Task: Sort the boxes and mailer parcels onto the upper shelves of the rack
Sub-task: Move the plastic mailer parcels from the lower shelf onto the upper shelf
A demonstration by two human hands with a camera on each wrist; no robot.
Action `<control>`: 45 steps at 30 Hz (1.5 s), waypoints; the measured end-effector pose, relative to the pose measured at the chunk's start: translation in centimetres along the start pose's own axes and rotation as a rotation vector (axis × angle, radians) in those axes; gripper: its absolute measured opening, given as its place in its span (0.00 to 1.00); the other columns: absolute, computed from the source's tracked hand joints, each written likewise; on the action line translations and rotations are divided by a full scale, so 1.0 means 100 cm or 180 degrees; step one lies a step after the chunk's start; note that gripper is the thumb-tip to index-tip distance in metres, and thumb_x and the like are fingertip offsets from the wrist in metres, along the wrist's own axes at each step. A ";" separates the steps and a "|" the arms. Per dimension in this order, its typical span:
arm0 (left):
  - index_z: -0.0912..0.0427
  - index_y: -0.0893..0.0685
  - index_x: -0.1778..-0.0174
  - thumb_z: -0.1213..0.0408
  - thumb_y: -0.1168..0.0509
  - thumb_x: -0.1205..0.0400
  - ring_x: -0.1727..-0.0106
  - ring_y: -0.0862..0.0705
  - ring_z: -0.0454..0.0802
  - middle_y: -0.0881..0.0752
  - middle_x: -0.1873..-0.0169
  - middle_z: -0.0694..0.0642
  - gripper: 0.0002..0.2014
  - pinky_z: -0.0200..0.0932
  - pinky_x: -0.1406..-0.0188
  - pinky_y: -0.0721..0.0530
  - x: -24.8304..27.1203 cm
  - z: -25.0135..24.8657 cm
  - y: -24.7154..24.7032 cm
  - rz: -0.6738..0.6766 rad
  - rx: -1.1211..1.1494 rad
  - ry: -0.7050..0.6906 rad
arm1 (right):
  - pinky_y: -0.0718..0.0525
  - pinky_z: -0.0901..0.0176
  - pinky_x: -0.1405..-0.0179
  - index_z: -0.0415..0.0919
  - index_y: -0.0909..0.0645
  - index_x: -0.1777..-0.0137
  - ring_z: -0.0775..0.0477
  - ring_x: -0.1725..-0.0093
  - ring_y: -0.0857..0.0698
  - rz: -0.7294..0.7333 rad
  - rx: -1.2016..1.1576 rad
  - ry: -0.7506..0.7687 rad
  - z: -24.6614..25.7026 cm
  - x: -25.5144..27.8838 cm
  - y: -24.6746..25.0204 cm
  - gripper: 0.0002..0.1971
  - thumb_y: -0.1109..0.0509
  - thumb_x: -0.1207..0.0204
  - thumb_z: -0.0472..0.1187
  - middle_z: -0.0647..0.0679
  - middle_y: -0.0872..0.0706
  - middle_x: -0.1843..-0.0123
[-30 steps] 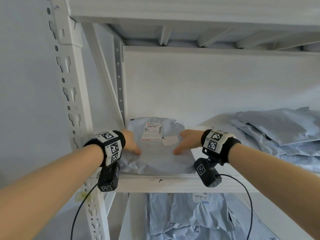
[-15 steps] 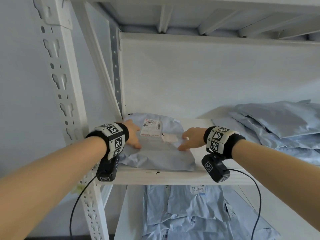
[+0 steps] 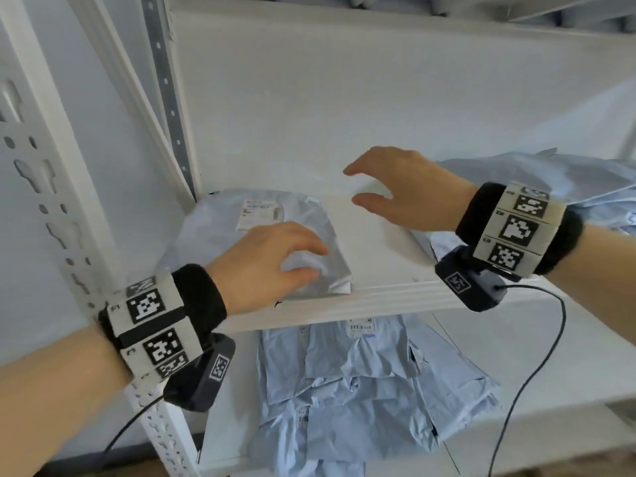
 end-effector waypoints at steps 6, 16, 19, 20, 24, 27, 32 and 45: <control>0.54 0.13 0.40 0.66 0.31 0.19 0.37 0.23 0.36 0.17 0.37 0.46 0.12 0.27 0.34 0.32 0.037 -0.031 -0.122 0.0827 0.0609 -0.0449 | 0.21 0.46 0.36 0.36 0.19 0.33 0.40 0.37 0.17 -0.0589 -0.0272 0.0455 0.045 0.073 0.006 0.16 0.31 0.19 0.39 0.42 0.15 0.36; 0.59 0.13 0.39 0.69 0.32 0.20 0.35 0.19 0.45 0.15 0.38 0.52 0.13 0.43 0.35 0.21 0.061 0.070 -0.282 0.0971 0.1265 0.0947 | 0.17 0.47 0.41 0.34 0.15 0.39 0.41 0.39 0.16 -0.0179 -0.1062 0.0011 0.037 0.191 -0.128 0.12 0.29 0.21 0.34 0.43 0.14 0.39; 0.61 0.13 0.40 0.73 0.32 0.22 0.36 0.18 0.50 0.14 0.40 0.54 0.14 0.44 0.36 0.21 0.063 0.100 -0.311 0.0773 0.1157 0.1291 | 0.18 0.50 0.39 0.36 0.14 0.40 0.44 0.39 0.16 -0.0015 -0.1382 -0.0376 0.009 0.217 -0.180 0.11 0.30 0.20 0.34 0.45 0.14 0.40; 0.61 0.13 0.40 0.73 0.32 0.22 0.36 0.18 0.51 0.15 0.40 0.55 0.14 0.42 0.37 0.22 0.062 0.111 -0.318 0.0723 0.1095 0.1454 | 0.18 0.50 0.39 0.37 0.14 0.40 0.44 0.39 0.16 0.0057 -0.1484 -0.0524 -0.003 0.224 -0.197 0.11 0.30 0.20 0.34 0.46 0.14 0.39; 0.65 0.18 0.35 0.71 0.31 0.21 0.34 0.20 0.59 0.19 0.36 0.62 0.17 0.39 0.38 0.27 0.048 0.156 -0.333 0.0406 0.0918 0.2035 | 0.17 0.47 0.40 0.37 0.14 0.41 0.42 0.39 0.16 0.0306 -0.1619 -0.1145 -0.060 0.247 -0.261 0.10 0.30 0.20 0.34 0.45 0.14 0.40; 0.64 0.24 0.29 0.67 0.30 0.21 0.28 0.26 0.59 0.25 0.30 0.64 0.24 0.44 0.31 0.28 0.034 0.186 -0.336 0.0105 0.0765 0.2468 | 0.17 0.45 0.41 0.36 0.13 0.42 0.40 0.41 0.15 0.0307 -0.1771 -0.1636 -0.108 0.260 -0.297 0.10 0.30 0.21 0.32 0.43 0.13 0.42; 0.64 0.27 0.26 0.60 0.32 0.19 0.28 0.26 0.60 0.27 0.27 0.64 0.26 0.49 0.30 0.27 0.024 0.227 -0.352 -0.0121 0.0941 0.3273 | 0.20 0.55 0.42 0.38 0.12 0.41 0.41 0.44 0.15 0.0570 -0.1986 -0.2268 -0.170 0.268 -0.346 0.11 0.32 0.20 0.32 0.43 0.14 0.41; 0.63 0.15 0.53 0.79 0.33 0.23 0.63 0.16 0.46 0.13 0.60 0.54 0.09 0.38 0.67 0.18 0.016 0.214 -0.382 -0.0009 0.1743 0.3647 | 0.16 0.41 0.40 0.41 0.29 0.24 0.40 0.39 0.16 0.1256 -0.2831 -0.3098 -0.268 0.241 -0.436 0.25 0.32 0.21 0.41 0.44 0.18 0.34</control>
Point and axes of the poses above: each hand's wrist, its own x-axis away from the middle knuckle, its own y-axis out of the back of the hand, z = x × y, the point moved 10 cm from there along -x, towards the middle knuckle
